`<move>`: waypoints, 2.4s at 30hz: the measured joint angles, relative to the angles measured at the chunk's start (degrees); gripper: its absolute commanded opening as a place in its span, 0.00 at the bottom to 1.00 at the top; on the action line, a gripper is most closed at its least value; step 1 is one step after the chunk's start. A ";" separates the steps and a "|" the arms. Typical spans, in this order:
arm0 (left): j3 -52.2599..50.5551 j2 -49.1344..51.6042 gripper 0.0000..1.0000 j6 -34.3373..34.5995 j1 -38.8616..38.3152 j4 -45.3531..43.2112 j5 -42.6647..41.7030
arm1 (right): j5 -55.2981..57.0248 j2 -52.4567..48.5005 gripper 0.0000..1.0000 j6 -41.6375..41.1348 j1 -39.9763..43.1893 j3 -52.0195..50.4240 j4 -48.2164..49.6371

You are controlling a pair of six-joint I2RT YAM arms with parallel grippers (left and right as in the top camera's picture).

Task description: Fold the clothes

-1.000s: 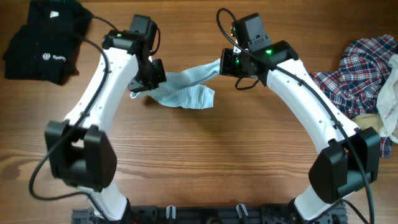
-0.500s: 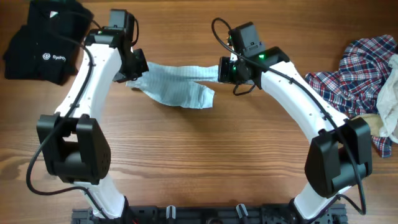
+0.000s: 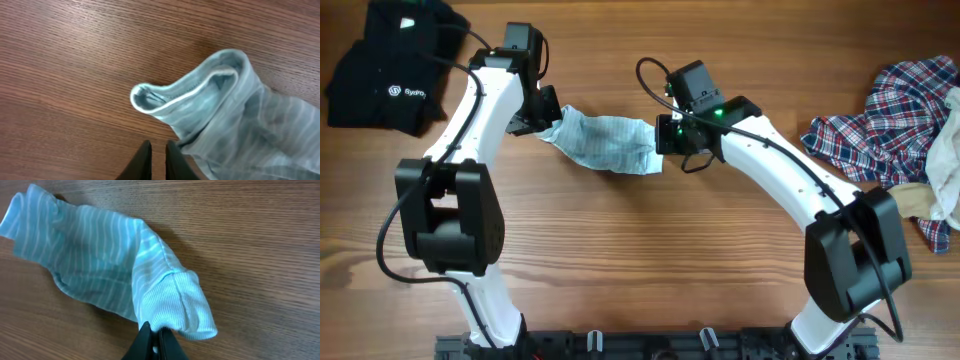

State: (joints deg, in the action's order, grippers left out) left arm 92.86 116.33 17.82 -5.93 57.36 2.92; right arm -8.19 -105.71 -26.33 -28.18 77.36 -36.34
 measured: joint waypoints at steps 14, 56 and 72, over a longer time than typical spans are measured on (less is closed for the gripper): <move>0.00 0.02 0.43 -2.08 0.02 0.44 -9.33 | 0.09 0.00 0.82 -0.55 -0.07 -0.68 -2.95; 0.00 9.14 0.04 -8.35 0.00 -2.38 -15.91 | 8.68 -0.07 0.88 -1.49 3.76 -1.60 -6.91; 0.00 -0.48 0.04 -8.33 0.00 2.95 -15.91 | 10.03 -0.07 0.89 -1.46 3.76 -1.60 -6.88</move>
State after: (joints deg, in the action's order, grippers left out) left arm 92.86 115.85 9.50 -5.93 60.31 -12.99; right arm 1.85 -105.78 -27.79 -24.43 75.77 -43.22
